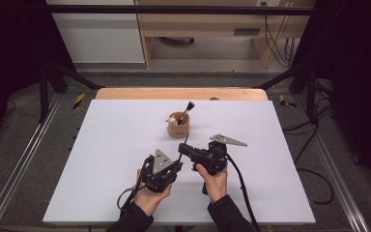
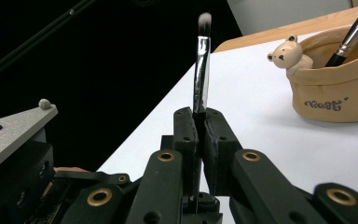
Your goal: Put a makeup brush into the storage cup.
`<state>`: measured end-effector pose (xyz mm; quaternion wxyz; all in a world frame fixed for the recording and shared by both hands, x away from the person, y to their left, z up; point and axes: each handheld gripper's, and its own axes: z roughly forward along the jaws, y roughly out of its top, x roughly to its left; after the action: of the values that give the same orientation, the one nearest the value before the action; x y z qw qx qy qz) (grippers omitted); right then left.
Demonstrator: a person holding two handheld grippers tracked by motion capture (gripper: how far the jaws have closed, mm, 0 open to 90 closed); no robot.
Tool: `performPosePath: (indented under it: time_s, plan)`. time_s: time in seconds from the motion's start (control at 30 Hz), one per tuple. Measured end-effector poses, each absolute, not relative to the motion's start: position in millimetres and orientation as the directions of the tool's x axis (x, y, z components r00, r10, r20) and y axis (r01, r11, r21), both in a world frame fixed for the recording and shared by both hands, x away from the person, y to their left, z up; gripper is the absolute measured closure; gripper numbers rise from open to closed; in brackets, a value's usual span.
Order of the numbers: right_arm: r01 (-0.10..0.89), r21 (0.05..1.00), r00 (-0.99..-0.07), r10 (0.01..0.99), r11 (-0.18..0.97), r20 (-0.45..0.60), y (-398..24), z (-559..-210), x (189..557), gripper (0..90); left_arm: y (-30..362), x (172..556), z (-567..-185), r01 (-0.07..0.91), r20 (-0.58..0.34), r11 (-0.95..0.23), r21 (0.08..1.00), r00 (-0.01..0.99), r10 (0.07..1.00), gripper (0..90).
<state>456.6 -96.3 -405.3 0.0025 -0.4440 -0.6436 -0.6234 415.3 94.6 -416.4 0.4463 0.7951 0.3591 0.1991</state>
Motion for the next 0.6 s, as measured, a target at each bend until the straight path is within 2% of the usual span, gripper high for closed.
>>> performPosePath:
  time_s: [0.07,0.33,0.6]
  plan:
    - [0.572,0.803,-0.615,0.560,-0.166,0.554,-97,-405,456,85.3,95,415,-416,0.386,0.000,-0.350,0.854,0.673,0.740,79.4]
    - [0.523,0.838,-0.639,0.579,-0.156,0.506,-102,-401,455,85.3,102,414,-413,0.359,0.012,-0.366,0.859,0.700,0.714,53.5]
    - [0.482,0.864,-0.634,0.621,-0.147,0.460,-112,-397,455,85.4,118,413,-410,0.312,0.045,-0.399,0.862,0.738,0.673,35.0]
